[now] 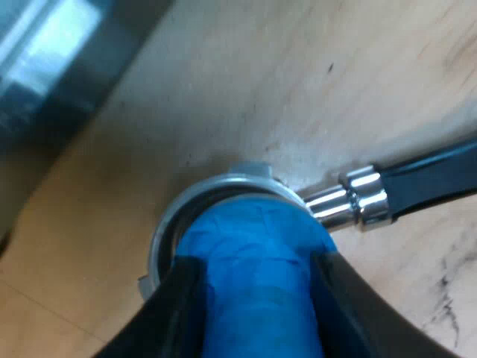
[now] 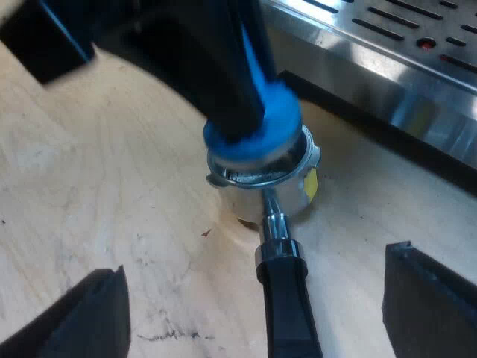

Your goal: Grind coffee beans and then tamp

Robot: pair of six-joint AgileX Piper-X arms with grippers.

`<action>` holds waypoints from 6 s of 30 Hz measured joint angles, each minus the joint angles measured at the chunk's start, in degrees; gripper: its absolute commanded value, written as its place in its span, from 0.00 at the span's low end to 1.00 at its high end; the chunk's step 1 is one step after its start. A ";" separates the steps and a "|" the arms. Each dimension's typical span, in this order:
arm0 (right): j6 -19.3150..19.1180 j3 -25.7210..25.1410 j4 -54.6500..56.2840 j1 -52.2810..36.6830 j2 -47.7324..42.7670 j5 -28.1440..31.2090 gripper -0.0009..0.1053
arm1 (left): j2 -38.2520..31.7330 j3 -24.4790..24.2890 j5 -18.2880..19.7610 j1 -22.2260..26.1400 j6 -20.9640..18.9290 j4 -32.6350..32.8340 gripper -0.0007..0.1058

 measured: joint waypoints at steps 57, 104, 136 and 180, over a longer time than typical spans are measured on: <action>0.00 0.00 0.16 0.00 0.00 -3.03 0.68 | 6.11 3.59 2.73 0.38 -0.23 -7.50 0.01; -1.47 0.06 -5.69 0.00 0.00 -9.29 0.68 | -9.61 -8.71 -0.75 1.00 -0.61 12.74 0.01; -1.47 0.06 -5.69 0.00 0.00 -9.55 0.68 | -16.29 -7.12 -0.75 27.55 -0.01 20.92 0.01; -1.68 0.06 -5.69 0.00 0.00 -9.55 0.68 | -5.14 10.85 -1.19 31.75 -0.01 1.90 0.01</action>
